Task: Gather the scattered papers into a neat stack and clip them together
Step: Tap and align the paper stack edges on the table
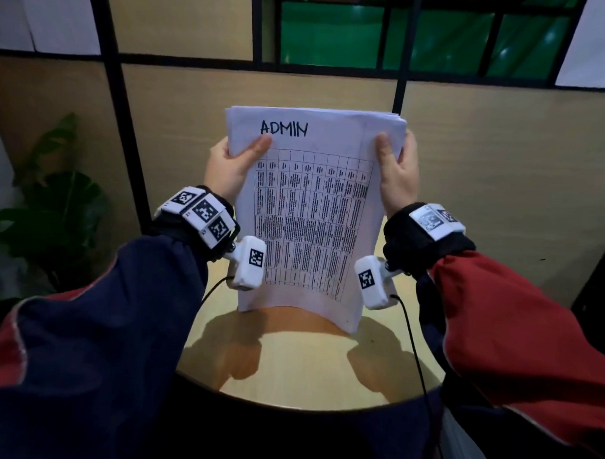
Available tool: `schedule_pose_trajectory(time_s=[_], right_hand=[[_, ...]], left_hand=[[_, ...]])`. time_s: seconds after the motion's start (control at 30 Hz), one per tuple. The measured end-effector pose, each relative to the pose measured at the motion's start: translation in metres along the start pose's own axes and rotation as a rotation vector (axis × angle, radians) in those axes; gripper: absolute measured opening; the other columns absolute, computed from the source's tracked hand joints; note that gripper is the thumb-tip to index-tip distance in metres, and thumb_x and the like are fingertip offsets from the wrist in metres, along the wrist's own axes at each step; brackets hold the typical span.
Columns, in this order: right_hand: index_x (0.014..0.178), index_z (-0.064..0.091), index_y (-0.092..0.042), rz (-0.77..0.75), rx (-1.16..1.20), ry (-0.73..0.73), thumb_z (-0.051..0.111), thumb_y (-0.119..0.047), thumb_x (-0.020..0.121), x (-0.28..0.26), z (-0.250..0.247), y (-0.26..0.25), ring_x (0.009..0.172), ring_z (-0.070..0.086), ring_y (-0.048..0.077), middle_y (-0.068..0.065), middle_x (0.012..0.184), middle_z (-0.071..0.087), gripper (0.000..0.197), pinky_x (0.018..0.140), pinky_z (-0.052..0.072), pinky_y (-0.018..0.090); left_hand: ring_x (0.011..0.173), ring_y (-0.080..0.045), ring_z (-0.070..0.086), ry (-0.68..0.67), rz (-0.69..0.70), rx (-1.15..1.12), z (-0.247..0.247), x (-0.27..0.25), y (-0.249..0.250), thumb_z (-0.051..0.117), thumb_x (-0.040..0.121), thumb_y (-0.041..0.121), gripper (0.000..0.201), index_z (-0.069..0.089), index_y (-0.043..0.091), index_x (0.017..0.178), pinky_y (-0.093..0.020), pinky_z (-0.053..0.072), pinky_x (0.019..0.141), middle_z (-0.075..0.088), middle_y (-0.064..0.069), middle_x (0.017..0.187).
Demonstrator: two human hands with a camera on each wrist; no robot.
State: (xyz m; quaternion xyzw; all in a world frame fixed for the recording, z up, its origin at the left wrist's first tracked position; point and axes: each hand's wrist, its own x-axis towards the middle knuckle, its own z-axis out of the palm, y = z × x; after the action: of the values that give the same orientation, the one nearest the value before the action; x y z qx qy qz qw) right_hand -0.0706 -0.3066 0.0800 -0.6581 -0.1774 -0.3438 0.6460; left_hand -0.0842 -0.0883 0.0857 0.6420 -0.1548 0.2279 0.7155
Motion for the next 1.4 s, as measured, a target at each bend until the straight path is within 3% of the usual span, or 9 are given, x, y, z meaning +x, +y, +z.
schedule_pose_trajectory(time_s=[0.17,0.3,0.63,0.9,1.0,1.07,1.2,1.3,1.4], right_hand=[[0.124,0.045,-0.031,-0.184,-0.051,0.017,0.051,-0.026,0.093,0.003,0.002,-0.011,0.124,0.049,0.021,-0.007,0.125,0.052,0.032,0.107,0.039,0.048],[0.098,0.056,-0.026,-0.249,-0.055,0.020,0.052,-0.008,0.091,0.012,-0.002,-0.012,0.096,0.055,-0.007,-0.014,0.100,0.058,0.020,0.098,0.047,0.036],[0.085,0.046,-0.035,-0.223,-0.134,0.056,0.052,-0.022,0.091,0.022,-0.005,-0.013,0.074,0.052,-0.011,-0.016,0.083,0.054,0.015,0.075,0.046,0.017],[0.102,0.054,-0.025,0.114,0.087,-0.046,0.068,-0.051,0.074,-0.013,-0.002,0.034,0.094,0.064,0.013,-0.002,0.102,0.065,0.042,0.097,0.049,0.042],[0.108,0.058,-0.013,0.180,0.096,-0.027,0.065,-0.024,0.086,-0.024,-0.001,0.049,0.080,0.064,-0.001,-0.003,0.096,0.066,0.026,0.099,0.048,0.044],[0.107,0.059,-0.013,0.140,0.095,-0.016,0.071,-0.040,0.077,-0.022,-0.001,0.042,0.076,0.065,-0.007,-0.009,0.091,0.068,0.042,0.091,0.054,0.031],[0.098,0.059,-0.023,0.088,0.104,-0.084,0.065,-0.058,0.060,-0.012,0.001,0.028,0.082,0.065,-0.009,-0.025,0.079,0.071,0.052,0.074,0.050,0.010],[0.098,0.059,-0.022,0.124,0.119,-0.085,0.064,-0.054,0.062,-0.023,0.000,0.045,0.080,0.065,-0.010,-0.026,0.078,0.071,0.048,0.075,0.050,0.010],[0.107,0.060,-0.017,0.197,0.079,-0.119,0.059,-0.039,0.084,-0.036,-0.003,0.065,0.080,0.064,-0.012,-0.020,0.087,0.069,0.031,0.084,0.049,0.021]], left_hand=[[0.089,-0.024,0.066,-0.029,-0.073,-0.056,-0.009,0.010,-0.005,0.065,0.082,0.017,0.011,0.059,0.015,0.091,-0.050,0.051,0.093,0.067,-0.006,0.097],[0.087,-0.023,0.067,-0.101,-0.094,-0.063,-0.013,0.016,-0.005,0.062,0.085,0.015,0.009,0.058,0.013,0.093,-0.050,0.051,0.091,0.067,-0.007,0.098],[0.084,-0.018,0.071,-0.214,-0.090,-0.044,-0.019,0.019,-0.018,0.085,0.043,0.037,0.057,0.065,0.015,0.091,-0.038,0.058,0.078,0.076,0.001,0.086],[0.075,-0.013,0.065,-0.209,-0.241,0.076,-0.025,-0.001,-0.049,0.079,0.042,0.039,0.060,0.059,0.014,0.092,-0.026,0.057,0.064,0.065,0.000,0.087],[0.086,-0.018,0.064,-0.135,-0.225,0.120,-0.021,-0.007,-0.059,0.075,0.067,0.027,0.042,0.060,0.008,0.102,-0.038,0.052,0.087,0.065,-0.001,0.093],[0.098,-0.025,0.063,-0.090,-0.172,0.171,-0.020,-0.006,-0.057,0.071,0.076,0.019,0.030,0.063,0.008,0.102,-0.044,0.045,0.100,0.066,-0.004,0.098],[0.095,-0.021,0.065,-0.094,-0.090,0.193,-0.022,-0.007,-0.046,0.077,0.064,0.035,0.027,0.066,0.023,0.086,-0.047,0.044,0.102,0.073,0.011,0.083],[0.102,-0.023,0.064,-0.105,-0.125,0.191,-0.027,-0.017,-0.058,0.079,0.043,0.061,0.068,0.066,0.020,0.096,-0.047,0.043,0.102,0.072,0.002,0.099],[0.099,-0.018,0.066,-0.130,-0.170,0.131,-0.029,-0.023,-0.066,0.081,0.043,0.052,0.057,0.067,0.024,0.090,-0.045,0.044,0.102,0.073,0.009,0.092]])
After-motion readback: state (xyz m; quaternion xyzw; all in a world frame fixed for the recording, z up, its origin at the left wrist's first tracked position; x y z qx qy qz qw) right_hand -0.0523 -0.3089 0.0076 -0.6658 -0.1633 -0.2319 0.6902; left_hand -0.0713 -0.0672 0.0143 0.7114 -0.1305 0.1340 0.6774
